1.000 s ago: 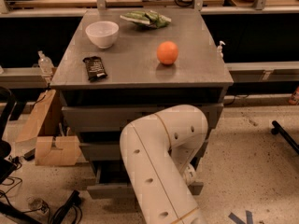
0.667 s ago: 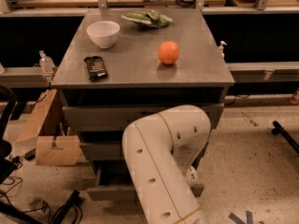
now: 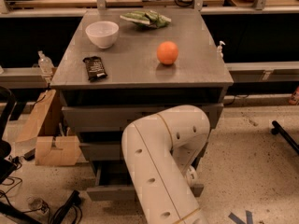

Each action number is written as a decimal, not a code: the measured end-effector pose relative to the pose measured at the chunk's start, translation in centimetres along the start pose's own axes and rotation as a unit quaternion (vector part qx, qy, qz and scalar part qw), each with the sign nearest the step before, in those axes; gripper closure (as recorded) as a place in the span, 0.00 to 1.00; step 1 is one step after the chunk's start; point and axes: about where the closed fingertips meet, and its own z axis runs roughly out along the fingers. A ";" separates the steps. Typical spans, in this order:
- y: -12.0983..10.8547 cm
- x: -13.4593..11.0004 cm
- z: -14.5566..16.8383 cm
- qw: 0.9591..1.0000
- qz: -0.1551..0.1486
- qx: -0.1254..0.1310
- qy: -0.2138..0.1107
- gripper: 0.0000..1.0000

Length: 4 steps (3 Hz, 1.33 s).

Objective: Open bottom drawer

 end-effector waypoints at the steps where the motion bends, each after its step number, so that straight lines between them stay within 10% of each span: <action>1: 1.2 0.0 -0.1 1.000 -0.004 0.001 -0.007 1.00; 4: 1.9 0.0 -0.4 1.000 -0.007 0.002 -0.012 1.00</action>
Offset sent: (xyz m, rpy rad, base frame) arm -0.4408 -0.0109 -0.0007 0.4274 -0.1832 0.3833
